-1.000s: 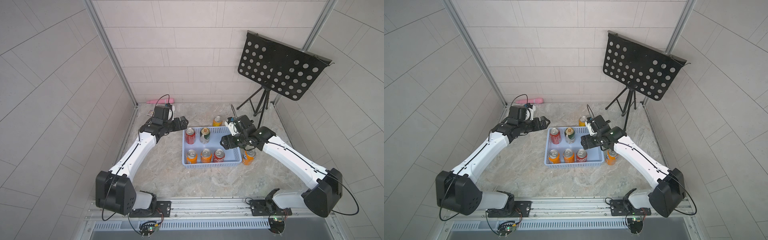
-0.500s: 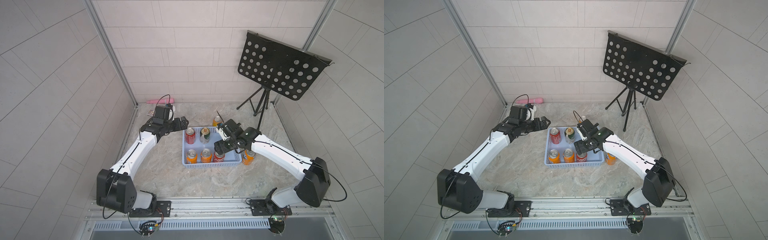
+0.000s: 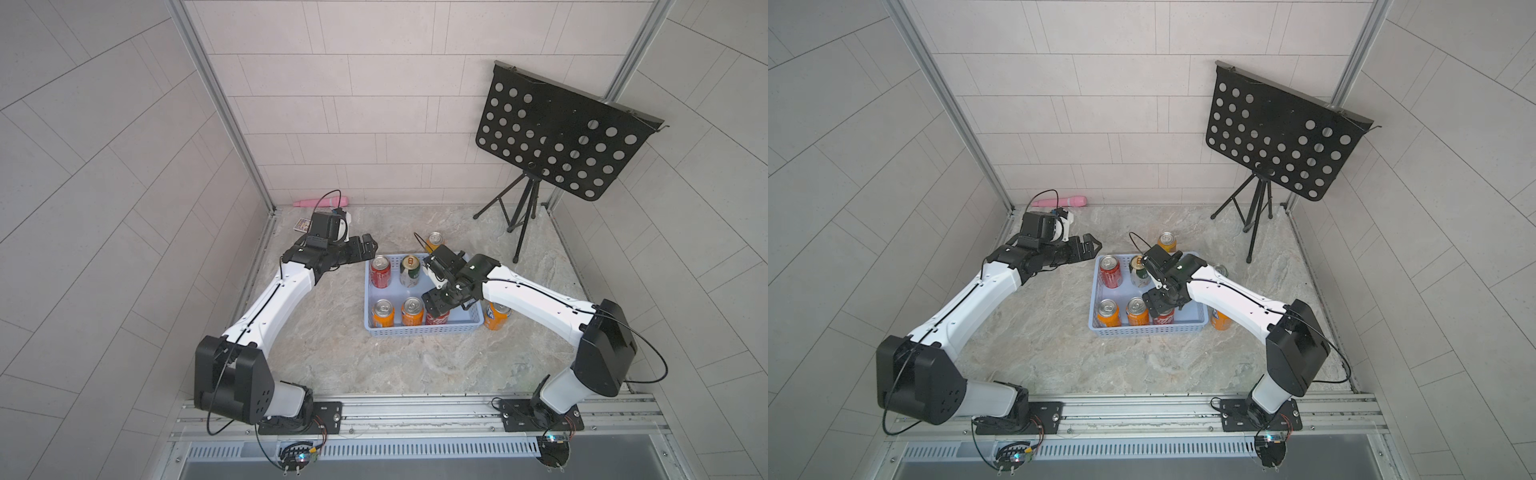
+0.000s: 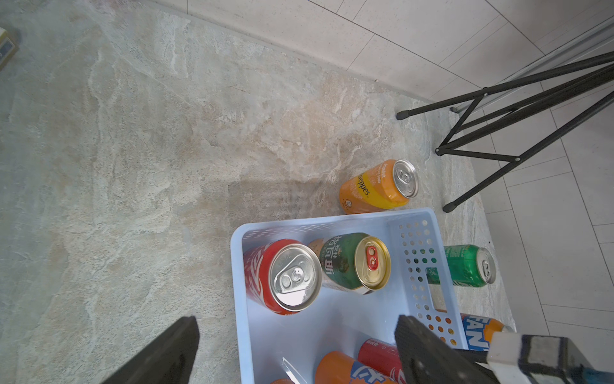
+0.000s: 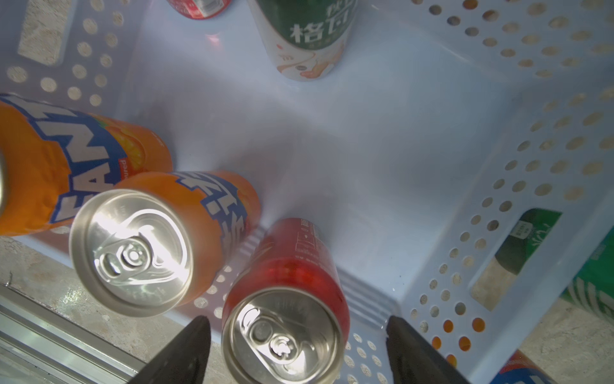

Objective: Take out the drinks from the basket
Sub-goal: Pick up the drink from the basket.

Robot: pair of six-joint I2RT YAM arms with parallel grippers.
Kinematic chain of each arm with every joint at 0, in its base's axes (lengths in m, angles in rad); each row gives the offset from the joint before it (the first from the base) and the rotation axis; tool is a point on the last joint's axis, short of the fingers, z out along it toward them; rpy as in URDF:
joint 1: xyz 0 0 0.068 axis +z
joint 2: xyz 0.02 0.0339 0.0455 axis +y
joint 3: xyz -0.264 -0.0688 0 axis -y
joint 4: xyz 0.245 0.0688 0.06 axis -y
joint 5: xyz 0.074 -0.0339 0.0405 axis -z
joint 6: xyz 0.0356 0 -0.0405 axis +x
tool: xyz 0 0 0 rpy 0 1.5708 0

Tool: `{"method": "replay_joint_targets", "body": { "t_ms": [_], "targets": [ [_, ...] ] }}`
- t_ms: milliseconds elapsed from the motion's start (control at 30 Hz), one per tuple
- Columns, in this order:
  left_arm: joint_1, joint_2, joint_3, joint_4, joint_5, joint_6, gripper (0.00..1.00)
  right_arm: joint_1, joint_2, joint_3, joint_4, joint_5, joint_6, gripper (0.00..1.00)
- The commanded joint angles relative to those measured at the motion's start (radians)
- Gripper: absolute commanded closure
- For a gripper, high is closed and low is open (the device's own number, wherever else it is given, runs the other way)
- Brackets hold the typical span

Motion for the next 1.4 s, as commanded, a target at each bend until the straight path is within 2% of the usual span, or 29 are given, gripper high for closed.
{"method": "replay_joint_targets", "body": {
  "t_ms": [0,467,733,867,1000,1067,1200,1367],
  "targets": [
    [-0.005,0.006,0.006,-0.013,0.007,0.004,0.0,0.012,0.007,0.005,-0.026,0.017,0.016,0.14],
    [-0.006,0.0,0.008,-0.017,0.001,0.008,0.0,0.017,0.07,-0.054,0.026,0.013,0.04,0.16],
    [-0.005,-0.001,0.009,-0.019,0.001,0.007,0.0,0.017,0.082,-0.068,0.044,0.029,0.057,0.25],
    [-0.004,-0.004,0.01,-0.023,-0.012,0.009,0.0,0.017,0.072,-0.063,0.039,0.034,0.06,0.38],
    [-0.005,-0.005,0.011,-0.025,-0.014,0.01,0.0,0.017,0.052,-0.058,0.026,0.039,0.067,0.61],
    [-0.005,-0.005,0.01,-0.026,-0.014,0.01,0.0,0.017,0.042,-0.052,0.014,0.044,0.072,0.68],
    [-0.005,-0.009,0.01,-0.027,-0.012,0.01,0.0,0.017,0.022,-0.02,-0.028,0.064,0.075,0.74],
    [-0.006,-0.011,0.009,-0.025,-0.011,0.004,0.0,0.017,-0.035,0.043,-0.088,0.096,0.076,0.76]
  ]
}}
